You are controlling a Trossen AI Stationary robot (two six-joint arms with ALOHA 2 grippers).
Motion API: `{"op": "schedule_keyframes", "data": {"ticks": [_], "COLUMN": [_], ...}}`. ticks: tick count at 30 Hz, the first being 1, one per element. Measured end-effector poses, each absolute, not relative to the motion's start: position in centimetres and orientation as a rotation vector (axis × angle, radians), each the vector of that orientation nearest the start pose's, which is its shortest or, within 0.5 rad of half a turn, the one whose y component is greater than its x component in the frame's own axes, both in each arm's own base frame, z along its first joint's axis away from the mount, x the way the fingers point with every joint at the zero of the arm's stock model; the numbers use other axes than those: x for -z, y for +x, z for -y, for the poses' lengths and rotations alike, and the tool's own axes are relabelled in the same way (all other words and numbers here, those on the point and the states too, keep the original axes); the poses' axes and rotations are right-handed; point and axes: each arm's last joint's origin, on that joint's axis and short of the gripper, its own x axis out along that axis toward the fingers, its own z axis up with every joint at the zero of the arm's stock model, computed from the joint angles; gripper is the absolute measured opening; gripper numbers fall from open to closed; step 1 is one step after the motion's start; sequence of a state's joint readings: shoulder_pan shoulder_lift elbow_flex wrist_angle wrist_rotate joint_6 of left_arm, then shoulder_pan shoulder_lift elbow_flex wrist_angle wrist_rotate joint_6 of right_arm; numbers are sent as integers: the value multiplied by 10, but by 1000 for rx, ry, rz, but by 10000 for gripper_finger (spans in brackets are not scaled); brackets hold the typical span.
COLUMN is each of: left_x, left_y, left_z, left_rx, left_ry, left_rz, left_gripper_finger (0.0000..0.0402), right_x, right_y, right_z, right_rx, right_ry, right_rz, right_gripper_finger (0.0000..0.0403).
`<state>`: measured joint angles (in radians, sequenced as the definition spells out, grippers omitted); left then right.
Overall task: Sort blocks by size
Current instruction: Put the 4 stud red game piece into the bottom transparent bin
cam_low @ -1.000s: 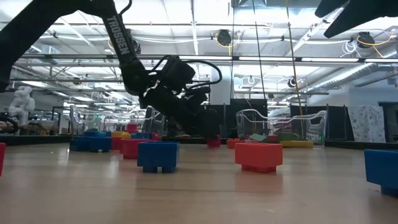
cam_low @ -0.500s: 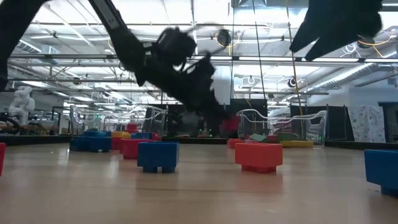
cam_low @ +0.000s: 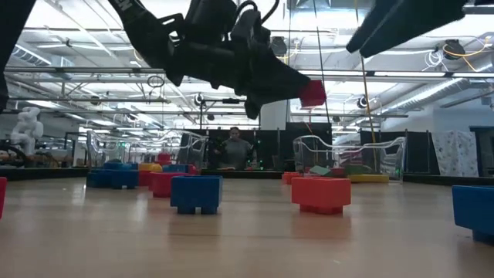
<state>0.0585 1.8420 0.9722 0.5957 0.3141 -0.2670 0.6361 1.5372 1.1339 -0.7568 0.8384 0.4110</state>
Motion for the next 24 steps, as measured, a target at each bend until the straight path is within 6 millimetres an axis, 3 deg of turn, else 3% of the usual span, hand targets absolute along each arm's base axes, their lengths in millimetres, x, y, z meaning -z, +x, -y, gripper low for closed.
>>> {"op": "schedule_keyframes", "data": {"ticks": [8,24], "left_x": [-187,-198], "left_y": [387,389], "left_z": [-9,0], "left_rx": [250,319], "left_ry": [-471,-565], "left_rz": [-292,-217], "left_gripper_finger": [93,97], "right_x": [-248,-250], "right_y": [262,276], "right_z": [-144,-127], "right_rx": [282,275], "right_ry": [-622,-708], "right_rz": [-838,-842], "right_gripper_finger": [297,297]}}
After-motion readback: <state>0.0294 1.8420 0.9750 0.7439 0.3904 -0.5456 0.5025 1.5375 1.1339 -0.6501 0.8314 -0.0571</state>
